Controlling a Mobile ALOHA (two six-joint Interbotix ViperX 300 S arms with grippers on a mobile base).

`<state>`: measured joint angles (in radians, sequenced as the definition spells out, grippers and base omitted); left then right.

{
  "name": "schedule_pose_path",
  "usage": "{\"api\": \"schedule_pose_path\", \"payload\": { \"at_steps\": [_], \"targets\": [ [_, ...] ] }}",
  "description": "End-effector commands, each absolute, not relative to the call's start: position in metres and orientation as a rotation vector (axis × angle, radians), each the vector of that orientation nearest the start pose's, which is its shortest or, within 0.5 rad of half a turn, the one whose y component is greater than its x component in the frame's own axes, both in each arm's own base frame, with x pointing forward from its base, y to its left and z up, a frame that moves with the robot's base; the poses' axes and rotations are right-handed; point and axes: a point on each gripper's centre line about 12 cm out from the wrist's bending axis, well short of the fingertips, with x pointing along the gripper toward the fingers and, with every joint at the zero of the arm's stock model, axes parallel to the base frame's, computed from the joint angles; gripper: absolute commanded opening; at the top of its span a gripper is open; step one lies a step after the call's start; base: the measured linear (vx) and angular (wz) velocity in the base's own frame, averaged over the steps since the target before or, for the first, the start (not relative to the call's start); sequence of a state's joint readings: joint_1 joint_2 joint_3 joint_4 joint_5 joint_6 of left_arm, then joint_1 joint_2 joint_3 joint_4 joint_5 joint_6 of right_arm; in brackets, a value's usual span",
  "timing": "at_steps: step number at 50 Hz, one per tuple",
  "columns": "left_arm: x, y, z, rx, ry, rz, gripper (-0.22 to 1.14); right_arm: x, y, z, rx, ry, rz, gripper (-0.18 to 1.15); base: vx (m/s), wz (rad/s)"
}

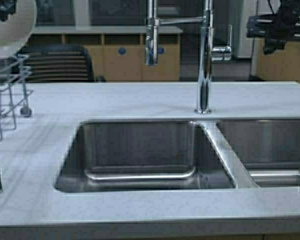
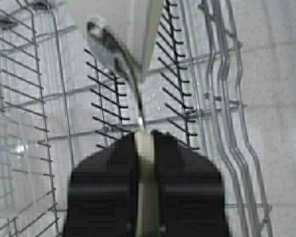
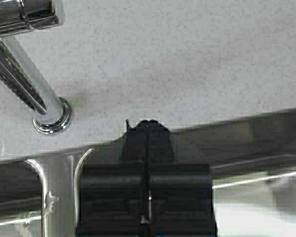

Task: Wash the pan

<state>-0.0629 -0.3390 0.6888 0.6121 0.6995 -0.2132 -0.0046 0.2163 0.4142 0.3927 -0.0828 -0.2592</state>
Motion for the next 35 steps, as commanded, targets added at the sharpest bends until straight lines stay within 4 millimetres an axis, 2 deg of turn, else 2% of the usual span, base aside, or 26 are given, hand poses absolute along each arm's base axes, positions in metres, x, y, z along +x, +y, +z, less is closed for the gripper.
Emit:
{"api": "schedule_pose_path", "payload": {
  "at_steps": [1, 13, 23, 35],
  "targets": [
    [0.295, 0.036, 0.239, 0.445, 0.956, 0.189, 0.03, 0.470, -0.006, 0.184, 0.120, 0.504, -0.070, 0.05, 0.00, 0.00],
    [0.270, 0.063, 0.223, 0.389, 0.981, 0.263, 0.03, 0.470, -0.005, 0.182, 0.119, 0.508, -0.069, 0.05, 0.00, 0.00],
    [0.262, 0.072, 0.216, 0.351, 0.993, 0.292, 0.03, 0.472, -0.005, 0.179, 0.119, 0.515, -0.069, 0.05, 0.00, 0.00],
    [0.241, 0.082, 0.189, 0.319, 1.080, 0.323, 0.03, 0.473, -0.005, 0.173, 0.118, 0.527, -0.070, 0.05, 0.00, 0.00]
  ]
}}
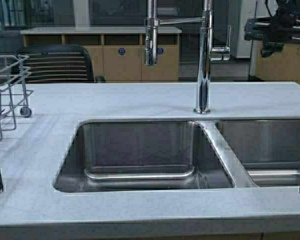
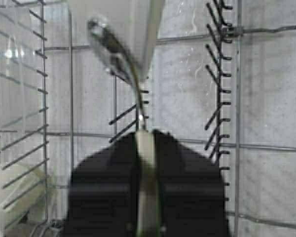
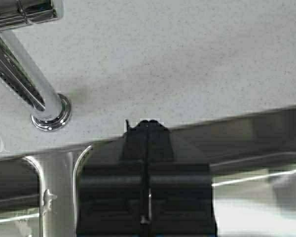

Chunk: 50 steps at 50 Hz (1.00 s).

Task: Wash the pan

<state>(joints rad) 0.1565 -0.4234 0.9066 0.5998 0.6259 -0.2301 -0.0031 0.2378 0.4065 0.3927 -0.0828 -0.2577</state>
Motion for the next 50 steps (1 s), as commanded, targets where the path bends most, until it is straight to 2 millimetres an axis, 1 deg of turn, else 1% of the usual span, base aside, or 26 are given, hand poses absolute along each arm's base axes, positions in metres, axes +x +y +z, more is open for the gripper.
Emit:
{"api": "schedule_pose_path", "payload": {
  "at_steps": [1, 6, 17, 34, 38, 43, 46, 50],
  "targets": [
    [0.240, 0.083, 0.187, 0.318, 1.083, 0.322, 0.03, 0.474, -0.005, 0.171, 0.118, 0.530, -0.070, 0.05, 0.00, 0.00],
    [0.238, 0.083, 0.180, 0.315, 1.086, 0.314, 0.03, 0.473, -0.005, 0.168, 0.118, 0.538, -0.071, 0.05, 0.00, 0.00],
    [0.239, 0.089, 0.165, 0.295, 1.081, 0.302, 0.03, 0.473, -0.006, 0.168, 0.117, 0.538, -0.072, 0.05, 0.00, 0.00],
    [0.244, 0.091, 0.142, 0.286, 1.164, 0.279, 0.03, 0.473, -0.005, 0.168, 0.115, 0.538, -0.070, 0.05, 0.00, 0.00],
    [0.246, 0.091, 0.138, 0.271, 1.174, 0.284, 0.03, 0.473, -0.005, 0.168, 0.115, 0.538, -0.070, 0.05, 0.00, 0.00],
    [0.248, 0.091, 0.141, 0.222, 1.156, 0.312, 0.03, 0.473, -0.006, 0.168, 0.113, 0.538, -0.070, 0.05, 0.00, 0.00],
    [0.248, 0.093, 0.142, 0.202, 1.149, 0.331, 0.04, 0.473, -0.005, 0.168, 0.108, 0.538, -0.067, 0.05, 0.00, 0.00],
    [0.249, 0.095, 0.142, 0.192, 1.150, 0.343, 0.15, 0.473, -0.005, 0.169, 0.104, 0.536, -0.067, 0.05, 0.00, 0.00]
  ]
}}
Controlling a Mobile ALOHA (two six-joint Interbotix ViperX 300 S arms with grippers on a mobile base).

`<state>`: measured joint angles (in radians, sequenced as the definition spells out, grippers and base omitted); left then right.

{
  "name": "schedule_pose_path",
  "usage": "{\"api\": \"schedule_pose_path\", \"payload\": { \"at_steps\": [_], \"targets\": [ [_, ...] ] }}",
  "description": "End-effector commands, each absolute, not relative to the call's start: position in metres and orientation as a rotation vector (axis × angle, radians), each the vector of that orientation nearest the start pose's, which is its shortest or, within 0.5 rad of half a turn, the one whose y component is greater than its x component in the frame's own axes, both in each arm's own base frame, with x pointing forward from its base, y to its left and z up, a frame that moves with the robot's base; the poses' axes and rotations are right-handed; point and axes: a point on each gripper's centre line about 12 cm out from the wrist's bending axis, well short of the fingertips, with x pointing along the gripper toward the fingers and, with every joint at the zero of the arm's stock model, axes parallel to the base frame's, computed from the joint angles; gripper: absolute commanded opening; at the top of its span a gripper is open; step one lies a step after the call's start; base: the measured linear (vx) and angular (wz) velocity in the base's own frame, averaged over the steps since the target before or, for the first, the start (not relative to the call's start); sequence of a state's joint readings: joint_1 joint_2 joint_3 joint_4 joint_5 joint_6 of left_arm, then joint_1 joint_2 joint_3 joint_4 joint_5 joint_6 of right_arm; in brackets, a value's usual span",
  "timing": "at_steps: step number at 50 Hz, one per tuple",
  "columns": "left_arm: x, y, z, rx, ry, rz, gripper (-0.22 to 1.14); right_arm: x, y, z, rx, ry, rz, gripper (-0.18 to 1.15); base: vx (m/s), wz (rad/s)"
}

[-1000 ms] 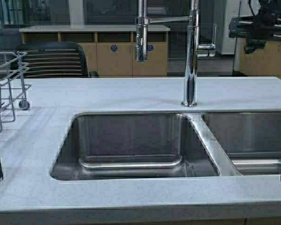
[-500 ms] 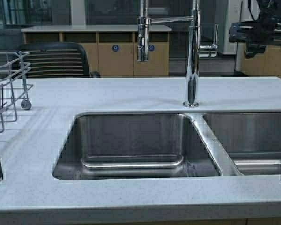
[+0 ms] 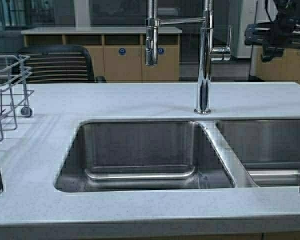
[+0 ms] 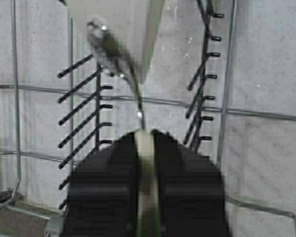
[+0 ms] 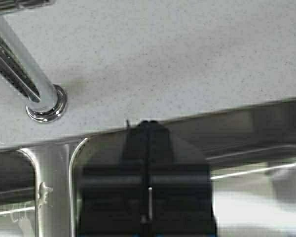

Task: Wash the pan

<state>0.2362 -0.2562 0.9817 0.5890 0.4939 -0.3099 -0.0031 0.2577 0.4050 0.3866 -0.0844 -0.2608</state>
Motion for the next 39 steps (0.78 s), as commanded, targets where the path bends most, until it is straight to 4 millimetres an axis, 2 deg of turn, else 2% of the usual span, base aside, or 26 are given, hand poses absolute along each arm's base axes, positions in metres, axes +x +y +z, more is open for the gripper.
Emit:
{"api": "schedule_pose_path", "payload": {
  "at_steps": [1, 11, 15, 27, 39],
  "targets": [
    [0.249, 0.095, 0.141, 0.191, 1.151, 0.342, 0.19, 0.473, -0.005, 0.169, 0.102, 0.536, -0.065, 0.05, 0.00, 0.00],
    [0.250, 0.096, 0.140, 0.186, 1.155, 0.344, 0.82, 0.473, -0.005, 0.168, 0.099, 0.538, -0.064, 0.05, 0.00, 0.00],
    [0.250, 0.096, 0.141, 0.181, 1.155, 0.347, 0.99, 0.473, -0.005, 0.168, 0.100, 0.538, -0.066, 0.05, 0.00, 0.00],
    [0.251, 0.095, 0.144, 0.170, 1.144, 0.352, 1.00, 0.473, -0.005, 0.168, 0.098, 0.539, -0.064, 0.05, 0.00, 0.00],
    [0.252, 0.096, 0.170, 0.169, 1.050, 0.373, 1.00, 0.473, -0.005, 0.168, 0.098, 0.539, -0.064, 0.05, 0.00, 0.00]
  ]
}}
